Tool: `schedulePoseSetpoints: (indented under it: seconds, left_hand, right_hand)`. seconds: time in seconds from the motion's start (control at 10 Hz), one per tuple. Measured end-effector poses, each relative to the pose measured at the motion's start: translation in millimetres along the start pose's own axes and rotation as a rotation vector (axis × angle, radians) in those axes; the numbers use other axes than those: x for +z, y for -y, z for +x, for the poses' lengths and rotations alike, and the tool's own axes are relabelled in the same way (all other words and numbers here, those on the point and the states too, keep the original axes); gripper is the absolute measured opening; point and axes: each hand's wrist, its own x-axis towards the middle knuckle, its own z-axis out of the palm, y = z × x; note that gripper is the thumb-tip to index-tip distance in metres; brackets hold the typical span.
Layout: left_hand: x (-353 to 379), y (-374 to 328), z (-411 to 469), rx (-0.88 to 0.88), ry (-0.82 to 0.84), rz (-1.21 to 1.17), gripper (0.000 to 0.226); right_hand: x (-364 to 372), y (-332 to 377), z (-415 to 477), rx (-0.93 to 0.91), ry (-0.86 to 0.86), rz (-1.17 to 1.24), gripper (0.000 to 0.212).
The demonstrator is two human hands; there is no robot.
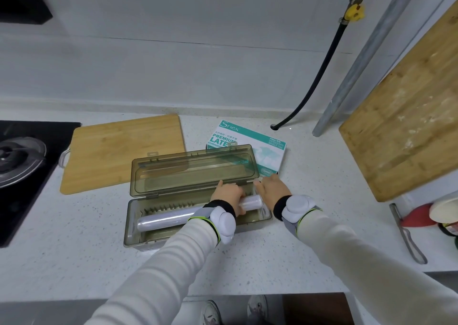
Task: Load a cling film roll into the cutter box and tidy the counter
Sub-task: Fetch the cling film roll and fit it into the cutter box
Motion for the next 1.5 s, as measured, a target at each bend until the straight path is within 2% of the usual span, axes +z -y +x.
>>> schedulePoseSetpoints:
  seconds: [0.4, 0.7, 1.2, 1.4, 1.5]
  left_hand:
    - [4, -1, 5, -0.010, 0.031, 0.061, 0.028]
    - [9, -1, 8, -0.013, 0.029, 0.110, 0.030]
    - [8, -3, 10, -0.026, 0.031, 0.115, 0.031]
    - [18, -3, 8, -0.034, 0.022, 0.161, 0.023]
    - [18, -3, 9, -0.035, 0.012, 0.169, 0.023]
  right_hand:
    - [22, 10, -3, 0.025, -0.085, -0.161, 0.042]
    - [29, 10, 0, 0.059, -0.085, -0.151, 0.040]
    - [25, 9, 5, 0.093, -0.039, 0.038, 0.032]
    - [32, 5, 0, 0.106, -0.032, 0.125, 0.031]
    - [25, 6, -4, 0.002, -0.013, 0.109, 0.031]
